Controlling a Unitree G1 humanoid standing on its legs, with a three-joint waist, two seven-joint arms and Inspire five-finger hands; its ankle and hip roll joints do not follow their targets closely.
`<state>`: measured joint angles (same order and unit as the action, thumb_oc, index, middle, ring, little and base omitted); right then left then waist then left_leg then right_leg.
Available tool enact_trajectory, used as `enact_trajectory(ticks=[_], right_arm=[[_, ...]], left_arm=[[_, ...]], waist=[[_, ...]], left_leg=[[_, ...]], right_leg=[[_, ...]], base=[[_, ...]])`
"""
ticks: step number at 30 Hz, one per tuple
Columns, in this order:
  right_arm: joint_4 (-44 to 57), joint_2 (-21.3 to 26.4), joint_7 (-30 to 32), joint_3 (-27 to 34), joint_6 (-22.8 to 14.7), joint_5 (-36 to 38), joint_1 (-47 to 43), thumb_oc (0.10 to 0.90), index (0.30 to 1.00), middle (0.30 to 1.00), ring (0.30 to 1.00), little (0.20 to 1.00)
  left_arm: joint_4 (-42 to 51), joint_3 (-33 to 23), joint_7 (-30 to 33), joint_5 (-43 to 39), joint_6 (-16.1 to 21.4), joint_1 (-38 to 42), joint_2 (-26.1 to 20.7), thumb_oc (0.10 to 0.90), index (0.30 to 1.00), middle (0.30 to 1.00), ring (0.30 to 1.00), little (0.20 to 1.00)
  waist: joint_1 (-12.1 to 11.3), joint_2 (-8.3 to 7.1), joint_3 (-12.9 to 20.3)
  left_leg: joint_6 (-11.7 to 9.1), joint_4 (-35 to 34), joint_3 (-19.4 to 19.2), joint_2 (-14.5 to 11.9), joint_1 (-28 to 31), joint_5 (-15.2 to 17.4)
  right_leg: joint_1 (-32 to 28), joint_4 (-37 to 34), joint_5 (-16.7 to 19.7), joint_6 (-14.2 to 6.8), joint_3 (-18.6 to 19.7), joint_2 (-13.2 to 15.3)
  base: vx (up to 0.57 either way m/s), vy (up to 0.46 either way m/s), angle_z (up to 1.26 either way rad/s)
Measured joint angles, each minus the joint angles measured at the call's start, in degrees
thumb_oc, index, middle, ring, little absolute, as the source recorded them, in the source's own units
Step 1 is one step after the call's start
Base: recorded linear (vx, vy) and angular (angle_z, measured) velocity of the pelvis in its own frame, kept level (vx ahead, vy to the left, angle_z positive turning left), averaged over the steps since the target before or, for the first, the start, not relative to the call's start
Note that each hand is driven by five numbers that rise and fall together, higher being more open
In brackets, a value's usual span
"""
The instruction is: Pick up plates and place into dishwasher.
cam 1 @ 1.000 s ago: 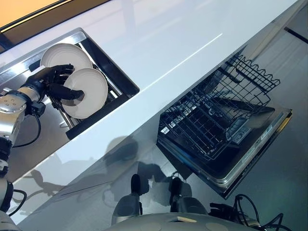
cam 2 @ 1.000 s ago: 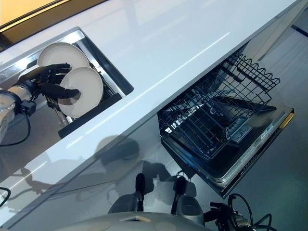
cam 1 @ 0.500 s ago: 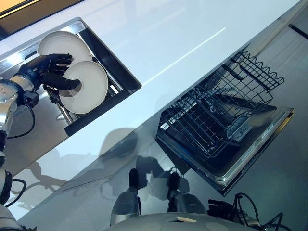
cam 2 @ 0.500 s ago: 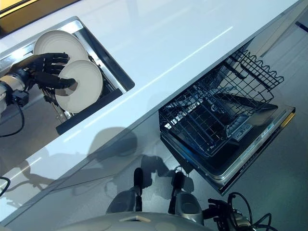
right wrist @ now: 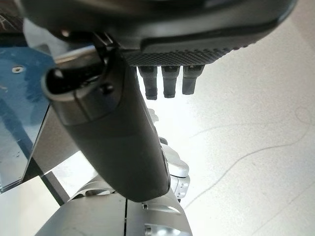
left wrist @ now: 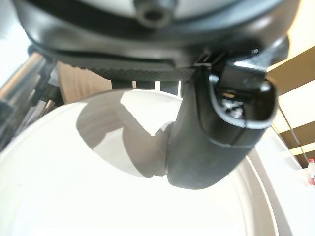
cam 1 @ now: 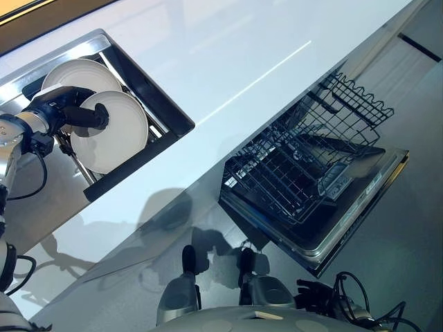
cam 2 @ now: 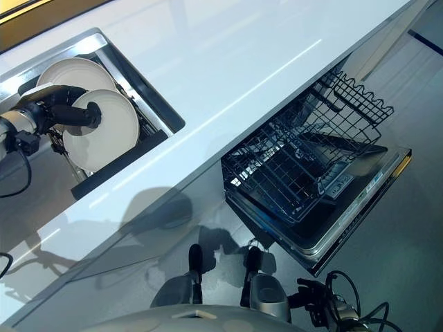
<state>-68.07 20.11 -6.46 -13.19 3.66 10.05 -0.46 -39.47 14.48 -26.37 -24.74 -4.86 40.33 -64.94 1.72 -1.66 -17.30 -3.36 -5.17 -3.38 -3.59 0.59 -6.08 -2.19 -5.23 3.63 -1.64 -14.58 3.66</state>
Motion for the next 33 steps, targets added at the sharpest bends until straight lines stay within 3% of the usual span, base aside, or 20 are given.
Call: enact_trajectory(ticks=[8, 11, 15, 19, 22, 30, 33], right_arm=[[-0.2, -0.7, 1.7, 2.1, 1.2, 0.6, 0.1, 0.8, 0.9, 0.9, 0.9, 0.9], [-0.2, -1.2, 7.1, 6.0, 2.0, 4.9, 0.1, 0.8, 0.9, 0.9, 0.9, 0.9], [-0.4, -0.1, 14.7, 12.8, 4.0, 8.5, 0.2, 0.8, 0.9, 0.9, 0.9, 0.9], [4.1, 4.6, 21.0, 15.3, 5.1, 8.6, 1.8, 0.8, 0.9, 0.9, 0.9, 0.9], [10.3, 7.9, 26.2, 17.3, 5.9, 9.1, 2.7, 0.8, 0.9, 0.9, 0.9, 0.9], [20.7, 17.1, 36.5, 19.6, 6.8, 8.9, -4.8, 0.8, 0.9, 0.9, 0.9, 0.9], [19.3, 25.4, 32.3, 27.0, 5.8, 8.8, -6.3, 0.8, 0.9, 0.9, 0.9, 0.9]], left_arm=[[0.0, 1.3, -1.9, 0.0, -0.1, 1.7, -1.4, 0.1, 0.3, 0.3, 0.3, 0.2], [0.1, 2.1, 1.5, 0.2, 0.2, 1.7, -1.4, 0.1, 0.3, 0.3, 0.3, 0.2], [3.5, 2.2, 11.0, 3.3, 1.6, 1.3, -2.5, 0.1, 0.3, 0.3, 0.3, 0.2], [12.1, 1.9, 22.1, 5.7, 3.9, 1.2, -6.3, 0.1, 0.3, 0.3, 0.3, 0.2], [17.7, 0.6, 26.6, 5.6, 4.5, 1.0, -6.6, 0.1, 0.3, 0.3, 0.3, 0.2], [26.6, -1.2, 28.3, 4.5, 8.0, -5.8, -2.6, 0.1, 0.3, 0.3, 0.3, 0.2], [26.4, -1.3, 28.5, 2.9, 9.4, -6.9, -1.7, 0.1, 0.3, 0.3, 0.3, 0.2]], waist=[[0.1, 0.12, 1.4], [0.4, 0.35, 3.4], [0.3, 0.34, 5.7], [0.0, 0.44, 6.6], [-0.3, 0.7, 6.8], [0.0, 3.65, 9.6], [-0.8, 4.2, 10.0]], left_leg=[[0.1, 0.0, 0.0, 0.4, 1.2, 0.0], [0.1, 0.0, 0.0, 0.6, 1.2, 0.0], [0.2, -0.2, -0.3, 0.6, 1.8, 0.1], [0.3, -0.2, -0.3, 0.8, 1.9, 0.1], [0.3, -0.2, -0.3, 0.8, 2.7, 0.2], [0.5, -0.2, -0.9, 0.8, 3.1, 0.3], [0.6, 0.0, -0.8, 0.9, 3.0, 0.4]], right_leg=[[-1.1, 0.0, 0.0, 0.0, 0.2, 0.2], [-1.1, 0.0, 0.0, 0.0, 0.5, 0.4], [-1.4, 0.0, 0.0, 0.0, 1.3, 0.4], [-1.7, 0.0, 0.1, -0.1, 1.4, 0.4], [-2.3, 0.0, 0.1, -0.1, 1.8, 0.4], [-2.3, 0.0, 0.2, -0.2, 2.6, 0.4], [-2.3, 0.0, 0.2, -0.3, 2.9, 0.1]], base=[[0.0, -0.001, 0.01], [0.01, -0.002, -0.02], [0.01, -0.003, -0.06], [0.0, 0.0, 0.0], [0.0, 0.003, -0.02], [0.0, 0.007, -0.05], [-0.04, -0.024, 0.03]])
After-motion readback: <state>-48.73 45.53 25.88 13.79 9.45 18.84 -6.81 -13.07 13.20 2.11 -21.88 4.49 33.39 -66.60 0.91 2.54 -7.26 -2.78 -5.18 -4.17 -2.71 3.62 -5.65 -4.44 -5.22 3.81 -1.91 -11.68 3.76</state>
